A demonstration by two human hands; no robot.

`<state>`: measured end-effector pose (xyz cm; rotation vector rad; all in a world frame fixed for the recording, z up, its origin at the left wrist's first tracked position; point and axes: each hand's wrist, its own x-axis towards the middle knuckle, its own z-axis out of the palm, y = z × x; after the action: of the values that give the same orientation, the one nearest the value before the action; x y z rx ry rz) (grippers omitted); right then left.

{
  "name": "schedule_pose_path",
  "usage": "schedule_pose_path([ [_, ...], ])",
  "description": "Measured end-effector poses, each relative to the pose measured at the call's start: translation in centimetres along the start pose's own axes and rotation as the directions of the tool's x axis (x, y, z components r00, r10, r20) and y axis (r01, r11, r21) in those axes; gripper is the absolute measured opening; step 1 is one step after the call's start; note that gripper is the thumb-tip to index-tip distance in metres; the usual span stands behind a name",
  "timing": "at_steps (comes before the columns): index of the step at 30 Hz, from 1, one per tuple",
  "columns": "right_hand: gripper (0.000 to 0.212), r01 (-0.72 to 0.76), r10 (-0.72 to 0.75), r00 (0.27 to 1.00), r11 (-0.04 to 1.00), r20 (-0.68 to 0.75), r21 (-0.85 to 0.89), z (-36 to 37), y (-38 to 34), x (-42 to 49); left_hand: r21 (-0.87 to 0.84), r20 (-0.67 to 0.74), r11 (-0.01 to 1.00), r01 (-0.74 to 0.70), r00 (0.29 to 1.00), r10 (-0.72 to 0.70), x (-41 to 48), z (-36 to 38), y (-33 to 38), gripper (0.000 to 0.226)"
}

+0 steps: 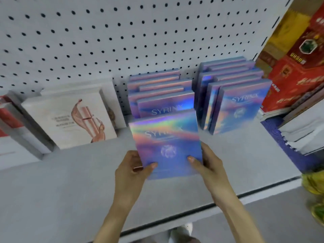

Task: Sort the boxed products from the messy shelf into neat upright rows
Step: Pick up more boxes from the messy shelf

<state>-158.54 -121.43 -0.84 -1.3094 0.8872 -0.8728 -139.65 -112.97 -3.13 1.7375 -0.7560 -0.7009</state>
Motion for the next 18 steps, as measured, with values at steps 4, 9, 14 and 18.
schedule_pose_path([
  [4,0.036,0.080,-0.073,0.997,0.965,0.037,-0.251,-2.2,0.2,3.5,-0.004,-0.144,1.000,-0.006,0.990,0.006,0.9,2.7,1.1,0.032],
  [9,0.024,0.098,-0.097,0.995,0.907,0.024,-0.410,-1.4,1.0,6.1,0.053,-0.267,0.999,0.012,0.964,0.003,1.8,2.4,1.0,0.033],
  [14,0.031,0.066,-0.142,0.986,0.826,-0.092,-0.560,-1.2,1.7,7.6,0.108,-0.314,0.994,0.037,0.949,-0.001,2.8,2.4,0.8,0.037],
  [18,0.035,0.031,-0.123,0.983,0.837,-0.132,-0.547,-1.1,2.0,7.9,0.098,-0.355,0.995,0.021,0.935,0.015,3.1,3.2,1.0,0.038],
])
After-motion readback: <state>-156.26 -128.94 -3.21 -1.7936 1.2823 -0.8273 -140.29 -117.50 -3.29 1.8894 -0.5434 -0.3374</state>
